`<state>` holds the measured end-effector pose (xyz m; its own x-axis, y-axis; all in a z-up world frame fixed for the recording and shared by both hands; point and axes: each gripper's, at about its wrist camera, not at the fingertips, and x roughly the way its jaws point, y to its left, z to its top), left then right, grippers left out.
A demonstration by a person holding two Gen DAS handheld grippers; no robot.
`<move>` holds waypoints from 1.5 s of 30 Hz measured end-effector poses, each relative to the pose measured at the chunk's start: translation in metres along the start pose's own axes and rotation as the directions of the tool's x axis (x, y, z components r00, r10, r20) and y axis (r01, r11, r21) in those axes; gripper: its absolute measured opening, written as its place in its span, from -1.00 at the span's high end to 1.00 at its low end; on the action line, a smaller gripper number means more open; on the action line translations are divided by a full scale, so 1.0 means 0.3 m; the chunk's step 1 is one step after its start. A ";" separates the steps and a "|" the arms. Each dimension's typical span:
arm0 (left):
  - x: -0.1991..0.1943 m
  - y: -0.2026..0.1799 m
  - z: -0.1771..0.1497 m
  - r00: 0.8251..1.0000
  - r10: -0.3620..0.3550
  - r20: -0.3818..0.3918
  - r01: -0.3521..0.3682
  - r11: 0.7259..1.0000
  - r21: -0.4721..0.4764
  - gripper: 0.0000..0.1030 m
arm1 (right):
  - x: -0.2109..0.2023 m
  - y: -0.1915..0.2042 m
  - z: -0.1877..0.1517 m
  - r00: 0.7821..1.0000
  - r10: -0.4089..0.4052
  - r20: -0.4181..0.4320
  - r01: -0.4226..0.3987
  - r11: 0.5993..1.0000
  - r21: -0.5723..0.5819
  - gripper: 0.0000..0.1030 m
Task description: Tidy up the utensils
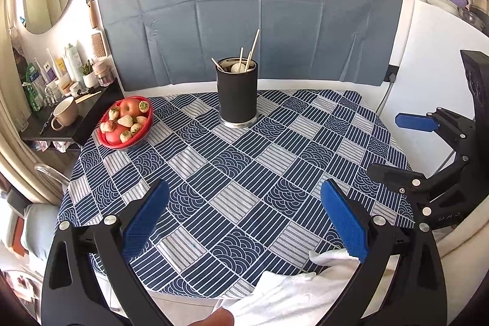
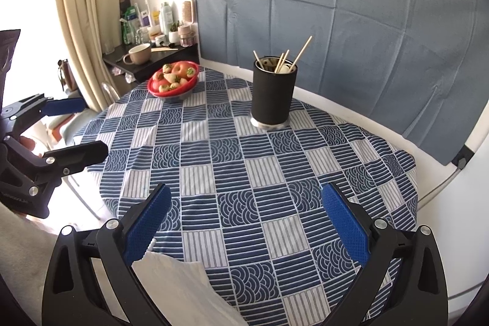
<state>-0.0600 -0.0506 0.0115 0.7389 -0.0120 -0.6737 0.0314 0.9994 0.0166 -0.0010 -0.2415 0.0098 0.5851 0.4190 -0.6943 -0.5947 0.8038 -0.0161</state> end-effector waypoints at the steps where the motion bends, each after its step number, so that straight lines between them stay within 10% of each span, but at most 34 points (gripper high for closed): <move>1: 0.010 0.002 0.002 1.000 -0.008 -0.010 0.008 1.000 0.004 -0.88 | 0.006 -0.003 0.001 1.000 -0.004 -0.007 0.004 1.000 0.000 -0.84; 10: 0.182 0.097 0.018 0.991 -0.107 -0.086 0.105 0.994 -0.021 -0.88 | 0.227 -0.163 -0.030 0.996 0.030 -0.080 -0.018 0.989 0.147 -0.84; 13: 0.320 0.197 0.019 0.985 -0.137 -0.103 0.127 0.986 -0.104 -0.88 | 0.406 -0.273 -0.086 0.987 -0.075 -0.139 0.102 0.975 0.195 -0.84; 22: 0.793 0.439 0.032 0.988 0.008 -0.151 -0.012 1.000 -0.028 -0.88 | 0.761 -0.570 -0.225 0.942 -0.150 -0.301 0.252 0.907 0.337 -0.84; 32: 1.136 0.532 0.023 0.973 -0.089 -0.213 0.115 0.987 0.111 -0.93 | 0.815 -0.596 -0.282 0.955 -0.218 -0.200 0.275 0.905 0.325 -0.88; 45: 1.140 0.537 0.033 0.977 -0.094 -0.192 0.116 0.988 0.104 -0.92 | 0.820 -0.598 -0.293 0.957 -0.210 -0.199 0.265 0.912 0.314 -0.88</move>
<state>0.2044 0.1059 -0.2090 0.5899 -0.0994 -0.8013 0.1862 0.9824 0.0153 0.2013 -0.3199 -0.2215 0.5755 0.1487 -0.8042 -0.2139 0.9765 0.0274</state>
